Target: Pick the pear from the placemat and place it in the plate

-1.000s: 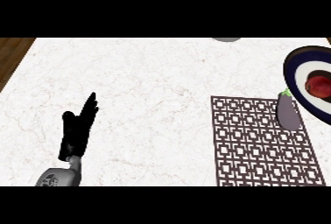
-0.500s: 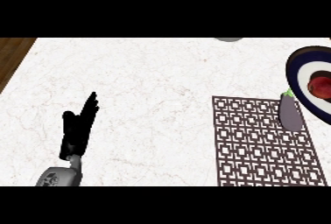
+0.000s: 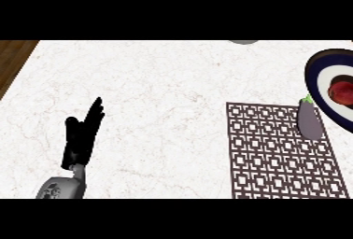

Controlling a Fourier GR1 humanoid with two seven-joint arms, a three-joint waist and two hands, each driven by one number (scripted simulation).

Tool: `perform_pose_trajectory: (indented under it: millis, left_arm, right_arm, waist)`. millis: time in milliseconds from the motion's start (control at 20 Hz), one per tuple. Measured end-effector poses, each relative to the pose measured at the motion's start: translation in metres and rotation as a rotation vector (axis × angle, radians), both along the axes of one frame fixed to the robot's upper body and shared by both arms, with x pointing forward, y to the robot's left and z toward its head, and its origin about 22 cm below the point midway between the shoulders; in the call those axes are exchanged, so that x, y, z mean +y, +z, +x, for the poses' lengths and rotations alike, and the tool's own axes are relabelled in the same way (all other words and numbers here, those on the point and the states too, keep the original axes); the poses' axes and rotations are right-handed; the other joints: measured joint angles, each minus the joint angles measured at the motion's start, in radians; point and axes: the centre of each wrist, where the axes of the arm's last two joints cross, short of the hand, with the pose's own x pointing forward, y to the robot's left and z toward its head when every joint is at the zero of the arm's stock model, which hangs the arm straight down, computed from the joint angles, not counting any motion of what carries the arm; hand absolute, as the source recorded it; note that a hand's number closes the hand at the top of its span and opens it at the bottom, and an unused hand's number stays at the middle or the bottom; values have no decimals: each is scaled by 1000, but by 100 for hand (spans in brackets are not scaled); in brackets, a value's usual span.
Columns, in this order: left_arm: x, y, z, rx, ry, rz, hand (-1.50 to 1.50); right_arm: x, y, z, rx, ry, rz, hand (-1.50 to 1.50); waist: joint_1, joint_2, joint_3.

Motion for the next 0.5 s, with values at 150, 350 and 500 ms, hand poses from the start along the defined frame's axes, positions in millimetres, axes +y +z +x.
perform_pose_trajectory:
  millis: [150,350,500]
  left_arm:
    - [-2,1,0,-1,-4,-4,0]
    - [-4,3,0,-6,-2,-5,0]
    - [-6,2,0,-5,-3,-8,0]
  right_arm:
    - [-3,1,-5,-10,-29,4,-150]
    - [-7,4,-9,-22,-55,4,-150]
    - [-10,5,-13,-18,-68,-1,-150]
  waist:
    - [3,1,1]
    - [9,2,1]
    - [10,4,2]
